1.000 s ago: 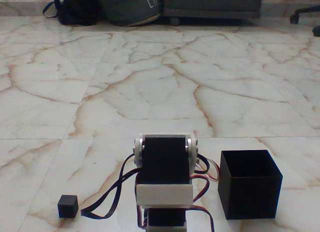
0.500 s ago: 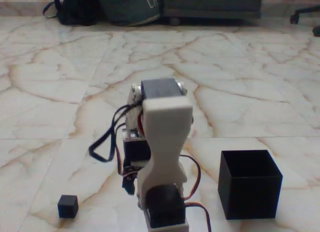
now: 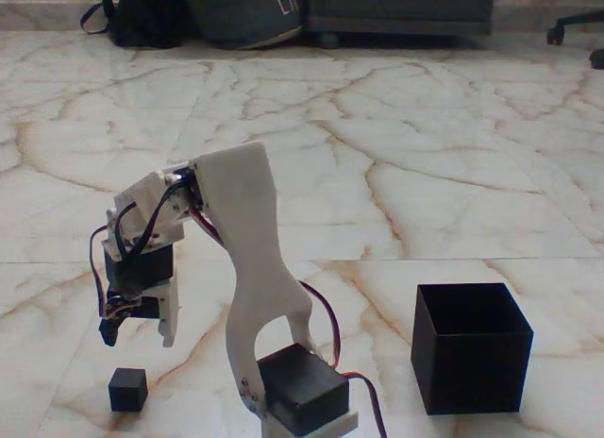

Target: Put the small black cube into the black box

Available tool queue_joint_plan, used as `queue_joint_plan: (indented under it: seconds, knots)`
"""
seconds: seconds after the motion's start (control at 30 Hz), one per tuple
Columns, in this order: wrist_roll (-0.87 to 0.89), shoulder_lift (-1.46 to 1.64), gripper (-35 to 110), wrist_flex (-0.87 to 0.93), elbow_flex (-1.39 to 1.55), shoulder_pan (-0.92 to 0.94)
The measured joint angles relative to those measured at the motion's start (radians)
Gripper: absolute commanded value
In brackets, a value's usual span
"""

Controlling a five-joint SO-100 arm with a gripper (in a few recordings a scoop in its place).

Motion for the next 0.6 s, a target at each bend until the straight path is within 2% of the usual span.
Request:
queue_joint_plan:
  seconds: [0.2, 0.33, 0.6]
  knots:
    - [0.002, -0.083, 9, -0.005, -0.043, -0.037]
    - [0.014, -0.233, 9, -0.092, -0.080, -0.038]
    - [0.064, -0.275, 2, -0.196, -0.080, -0.094]
